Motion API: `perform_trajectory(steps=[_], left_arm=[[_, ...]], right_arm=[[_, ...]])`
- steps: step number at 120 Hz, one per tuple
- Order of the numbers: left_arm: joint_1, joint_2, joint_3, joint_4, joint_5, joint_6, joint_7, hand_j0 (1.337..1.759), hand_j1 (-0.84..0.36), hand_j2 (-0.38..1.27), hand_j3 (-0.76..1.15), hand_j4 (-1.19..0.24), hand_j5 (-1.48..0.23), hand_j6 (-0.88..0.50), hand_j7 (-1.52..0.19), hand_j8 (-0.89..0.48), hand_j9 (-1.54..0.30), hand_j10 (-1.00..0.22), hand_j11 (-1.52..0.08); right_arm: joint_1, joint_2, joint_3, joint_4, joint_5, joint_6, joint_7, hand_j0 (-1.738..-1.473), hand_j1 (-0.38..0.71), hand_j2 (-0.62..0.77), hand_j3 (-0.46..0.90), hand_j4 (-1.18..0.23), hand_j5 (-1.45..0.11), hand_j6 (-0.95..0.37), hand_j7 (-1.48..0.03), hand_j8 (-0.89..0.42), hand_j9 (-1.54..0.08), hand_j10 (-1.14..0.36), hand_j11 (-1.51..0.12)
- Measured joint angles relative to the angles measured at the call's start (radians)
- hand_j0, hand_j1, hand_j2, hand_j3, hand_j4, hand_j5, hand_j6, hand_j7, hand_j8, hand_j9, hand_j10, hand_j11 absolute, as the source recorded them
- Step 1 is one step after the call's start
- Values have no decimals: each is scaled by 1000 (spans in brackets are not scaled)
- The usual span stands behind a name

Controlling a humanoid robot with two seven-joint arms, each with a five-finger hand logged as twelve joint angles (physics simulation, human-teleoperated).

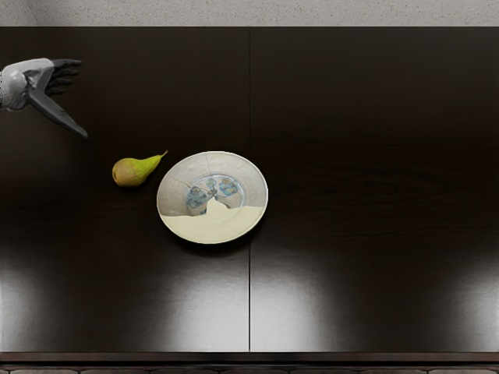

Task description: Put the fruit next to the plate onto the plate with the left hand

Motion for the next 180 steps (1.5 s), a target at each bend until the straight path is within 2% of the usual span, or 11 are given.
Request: perform_trajectory(steps=[13,31,48,56,67,78,88,98,124,155,180], left_arm=[[-2,-4,4,-3,27,38,18,1658,313,8,0,-34,-41,-35,-41,-35,-41,-34,-41],[-12,-37,20,-8,53,101,71,1658,312,8,0,-35,-43,-36,-42,-36,-42,-35,-42],[-58,-46,60,-15,60,133,86,1658,309,8,0,-37,-45,-38,-45,-38,-45,-37,-45],[-93,-95,111,-26,62,191,89,1658,308,9,0,-38,-47,-39,-47,-39,-47,-38,-46],[-113,-123,190,-58,63,297,90,1658,306,9,0,-40,-48,-41,-48,-40,-48,-39,-48],[-145,-183,266,-116,67,432,95,1658,304,9,0,-41,-50,-42,-50,-42,-50,-41,-50],[-163,-197,331,-168,70,539,99,1658,300,10,0,-44,-55,-45,-55,-45,-55,-44,-55],[-167,-216,369,-213,71,595,127,1658,290,12,0,-52,-65,-53,-65,-53,-65,-52,-65],[-162,-217,426,-291,67,629,157,1658,277,14,0,-62,-79,-63,-79,-63,-79,-62,-79],[-154,-223,472,-309,64,631,167,1658,270,15,0,-68,-87,-68,-87,-68,-86,-68,-86],[-137,-238,485,-302,65,639,168,1658,125,39,0,-188,-244,-189,-244,-189,-244,-189,-244]], right_arm=[[0,0,0,0,0,0,0,-1658,-349,0,0,-1,0,-1,0,-1,0,0,0],[0,0,0,0,0,0,0,-1658,-349,0,0,-1,0,-1,0,-1,0,0,0],[0,0,0,0,0,0,0,-1658,-349,0,0,-1,0,-1,0,-1,0,0,0],[0,0,0,0,0,0,0,-1658,-349,0,0,-1,0,-1,0,-1,0,0,0],[0,0,0,0,0,0,0,-1658,-349,0,0,-1,0,-1,0,-1,0,0,0],[0,0,0,0,0,0,0,-1658,-349,0,0,-1,0,-1,0,-1,0,0,0],[0,0,0,0,0,0,0,-1658,-349,0,0,-1,0,-1,0,-1,0,0,0],[0,0,0,0,0,0,0,-1658,-349,0,0,-1,0,-1,0,-1,0,0,0],[0,0,0,0,0,0,0,-1658,-349,0,0,-1,0,-1,0,-1,0,0,0],[0,0,0,0,0,0,0,-1658,-349,0,0,-1,0,-1,0,-1,0,0,0],[0,0,0,0,-1,0,0,-1658,-349,0,0,-1,0,-1,0,-1,0,0,0]])
